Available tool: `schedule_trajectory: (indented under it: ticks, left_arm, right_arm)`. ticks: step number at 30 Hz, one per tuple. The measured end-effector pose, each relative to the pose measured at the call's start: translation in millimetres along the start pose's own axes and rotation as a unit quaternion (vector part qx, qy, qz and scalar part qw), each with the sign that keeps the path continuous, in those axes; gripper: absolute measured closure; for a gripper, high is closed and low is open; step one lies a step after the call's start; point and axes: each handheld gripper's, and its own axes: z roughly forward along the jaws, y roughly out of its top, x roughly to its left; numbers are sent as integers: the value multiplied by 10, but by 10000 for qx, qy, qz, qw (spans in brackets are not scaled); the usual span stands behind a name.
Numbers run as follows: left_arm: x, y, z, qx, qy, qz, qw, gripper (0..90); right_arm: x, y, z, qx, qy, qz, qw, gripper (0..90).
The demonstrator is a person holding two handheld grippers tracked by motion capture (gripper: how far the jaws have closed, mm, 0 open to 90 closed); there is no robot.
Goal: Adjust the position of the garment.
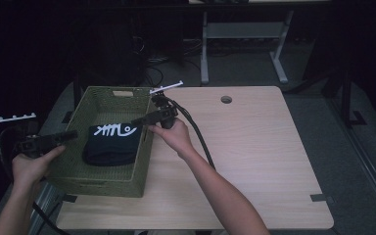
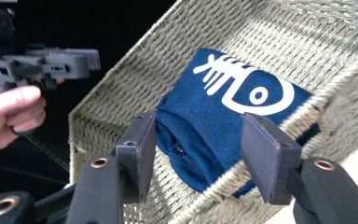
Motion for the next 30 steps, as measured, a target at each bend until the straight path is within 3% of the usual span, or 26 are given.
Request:
schedule_trajectory:
  ticks: [8, 13, 23, 30]
  left_arm:
    - [-245, -56, 18, -25, -34, 37, 10000, 540]
    - [-398, -116, 78, -53, -168, 58, 9998, 507]
    - [-689, -170, 231, -58, -444, 182, 9988, 457]
    - [-831, -188, 315, -60, -586, 223, 9980, 427]
  right_arm:
    - [-126, -85, -255, -122, 62, 33, 9999, 393]
    - [-197, -134, -453, -227, 42, 66, 9997, 379]
    - [-346, -214, -895, -465, -198, 160, 9986, 358]
    - [-434, -306, -1087, -531, -312, 222, 9979, 350]
